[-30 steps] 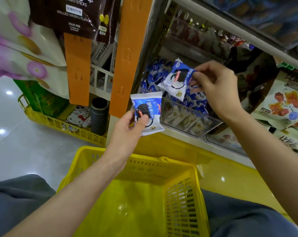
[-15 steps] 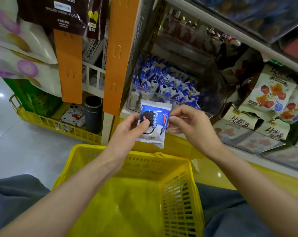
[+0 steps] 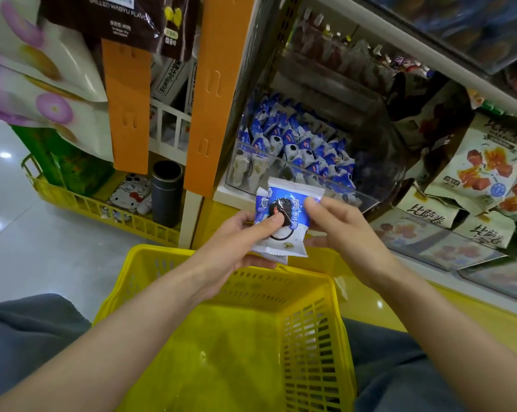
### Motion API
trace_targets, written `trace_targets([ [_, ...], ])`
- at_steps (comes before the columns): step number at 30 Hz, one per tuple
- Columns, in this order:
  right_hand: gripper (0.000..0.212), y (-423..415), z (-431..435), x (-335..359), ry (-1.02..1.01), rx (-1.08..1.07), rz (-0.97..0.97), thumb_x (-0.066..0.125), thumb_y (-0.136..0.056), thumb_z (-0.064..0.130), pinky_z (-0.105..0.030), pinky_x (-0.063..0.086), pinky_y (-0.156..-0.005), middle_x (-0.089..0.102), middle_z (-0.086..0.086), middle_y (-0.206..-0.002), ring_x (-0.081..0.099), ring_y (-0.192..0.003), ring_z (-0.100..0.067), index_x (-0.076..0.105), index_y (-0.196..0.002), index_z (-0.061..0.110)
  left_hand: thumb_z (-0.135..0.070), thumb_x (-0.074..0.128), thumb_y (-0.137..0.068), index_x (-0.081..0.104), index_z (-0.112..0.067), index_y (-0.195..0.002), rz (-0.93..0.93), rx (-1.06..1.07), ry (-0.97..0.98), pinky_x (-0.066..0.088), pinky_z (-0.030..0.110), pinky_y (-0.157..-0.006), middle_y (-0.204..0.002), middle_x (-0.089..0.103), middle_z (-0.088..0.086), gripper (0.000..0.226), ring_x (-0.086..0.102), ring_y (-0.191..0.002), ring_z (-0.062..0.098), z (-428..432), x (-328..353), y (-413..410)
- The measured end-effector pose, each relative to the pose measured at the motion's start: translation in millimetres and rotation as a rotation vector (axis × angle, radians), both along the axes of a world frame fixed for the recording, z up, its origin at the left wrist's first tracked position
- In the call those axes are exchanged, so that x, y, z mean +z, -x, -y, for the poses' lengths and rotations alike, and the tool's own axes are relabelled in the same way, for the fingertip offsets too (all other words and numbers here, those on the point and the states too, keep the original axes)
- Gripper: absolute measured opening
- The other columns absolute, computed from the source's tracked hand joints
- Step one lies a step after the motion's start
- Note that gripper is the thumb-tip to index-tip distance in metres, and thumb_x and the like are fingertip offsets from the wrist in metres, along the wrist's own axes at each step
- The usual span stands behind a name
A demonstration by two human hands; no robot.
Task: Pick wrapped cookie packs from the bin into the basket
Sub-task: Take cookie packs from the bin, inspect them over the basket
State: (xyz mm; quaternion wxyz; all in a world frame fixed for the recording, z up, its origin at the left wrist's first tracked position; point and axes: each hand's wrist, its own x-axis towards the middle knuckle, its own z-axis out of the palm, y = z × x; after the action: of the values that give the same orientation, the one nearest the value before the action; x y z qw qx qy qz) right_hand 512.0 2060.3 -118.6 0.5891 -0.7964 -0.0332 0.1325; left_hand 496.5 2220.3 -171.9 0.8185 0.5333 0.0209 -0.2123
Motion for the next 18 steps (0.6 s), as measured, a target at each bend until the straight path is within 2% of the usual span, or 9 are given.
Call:
trace_targets([
  [2,0.009,-1.7,-1.6,1.5,0.038,-0.046,0.032,0.059,-0.086,0.023,-0.013,0.049,-0.053,0.072,0.007,-0.077,0.067,-0.071,-0.001,0.066,-0.087,0.018,-0.05,0.063,-0.063,0.054,-0.01,-0.105,0.01,0.01,-0.062,0.055,0.025,-0.058,-0.089,0.069,0.001,0.058,0.068,-0.075,0.012,1.2,-0.9,1.4],
  [5,0.007,-10.0,-0.3,11.5,0.086,-0.03,0.038,0.06,-0.087,0.019,-0.015,0.051,-0.055,0.073,0.005,-0.077,0.068,-0.07,-0.004,0.066,-0.089,0.02,-0.053,0.056,-0.068,0.053,-0.014,-0.1,0.01,0.077,-0.108,0.053,0.023,-0.054,-0.086,0.067,-0.002,0.05,0.066,-0.07,0.007,1.6,-3.2,0.3],
  [8,0.009,-27.7,0.0,27.5,0.089,-0.129,0.069,0.06,-0.087,0.023,-0.023,0.057,-0.058,0.074,-0.004,-0.079,0.071,-0.072,-0.018,0.063,-0.083,0.016,-0.036,0.053,-0.087,0.052,-0.012,-0.111,-0.011,0.207,-0.116,0.055,0.025,-0.059,-0.092,0.066,0.001,0.034,0.065,-0.07,0.006,-1.1,-5.5,-6.0],
  [10,0.011,-47.5,-0.4,37.7,0.101,-0.263,0.195,0.06,-0.089,0.023,-0.025,0.058,-0.057,0.073,-0.006,-0.079,0.07,-0.07,-0.018,0.063,-0.082,0.015,-0.03,0.051,-0.091,0.05,-0.012,-0.116,-0.033,0.266,-0.127,0.055,0.029,-0.065,-0.092,0.066,0.002,0.031,0.065,-0.073,0.01,-3.5,-6.1,-10.1],
  [12,0.013,-70.9,-2.3,43.0,0.211,-0.347,0.365,0.059,-0.09,0.023,-0.025,0.058,-0.059,0.072,-0.006,-0.087,0.069,-0.07,-0.014,0.064,-0.09,0.011,-0.03,0.05,-0.092,0.051,-0.012,-0.116,-0.04,0.293,-0.135,0.055,0.03,-0.067,-0.089,0.066,0.001,0.03,0.065,-0.071,0.008,-4.9,-5.9,-12.4],
  [14,0.023,-93.0,-6.6,40.1,0.363,-0.359,0.434,0.059,-0.09,0.025,-0.034,0.059,-0.065,0.068,-0.014,-0.091,0.068,-0.07,-0.017,0.061,-0.096,0.004,-0.03,0.05,-0.092,0.051,-0.013,-0.115,-0.045,0.31,-0.138,0.055,0.026,-0.062,-0.087,0.065,-0.001,0.028,0.065,-0.064,0.004,-5.9,-5.2,-13.7],
  [16,0.027,-110.6,-14.0,33.3,0.542,-0.299,0.397,0.06,-0.089,0.028,-0.04,0.058,-0.068,0.067,-0.014,-0.09,0.068,-0.068,-0.019,0.06,-0.096,0.002,-0.029,0.049,-0.093,0.051,-0.012,-0.114,-0.052,0.324,-0.136,0.055,0.022,-0.058,-0.086,0.064,-0.001,0.027,0.064,-0.059,0.0,-7.7,-4.6,-15.6],
  [18,0.026,-124.2,-20.2,26.5,0.711,-0.183,0.3,0.061,-0.088,0.029,-0.037,0.058,-0.069,0.067,-0.015,-0.092,0.068,-0.069,-0.02,0.06,-0.096,0.004,-0.03,0.049,-0.093,0.051,-0.011,-0.114,-0.055,0.335,-0.136,0.054,0.02,-0.056,-0.086,0.064,-0.001,0.029,0.064,-0.057,-0.002,-10.0,-3.7,-18.1],
])
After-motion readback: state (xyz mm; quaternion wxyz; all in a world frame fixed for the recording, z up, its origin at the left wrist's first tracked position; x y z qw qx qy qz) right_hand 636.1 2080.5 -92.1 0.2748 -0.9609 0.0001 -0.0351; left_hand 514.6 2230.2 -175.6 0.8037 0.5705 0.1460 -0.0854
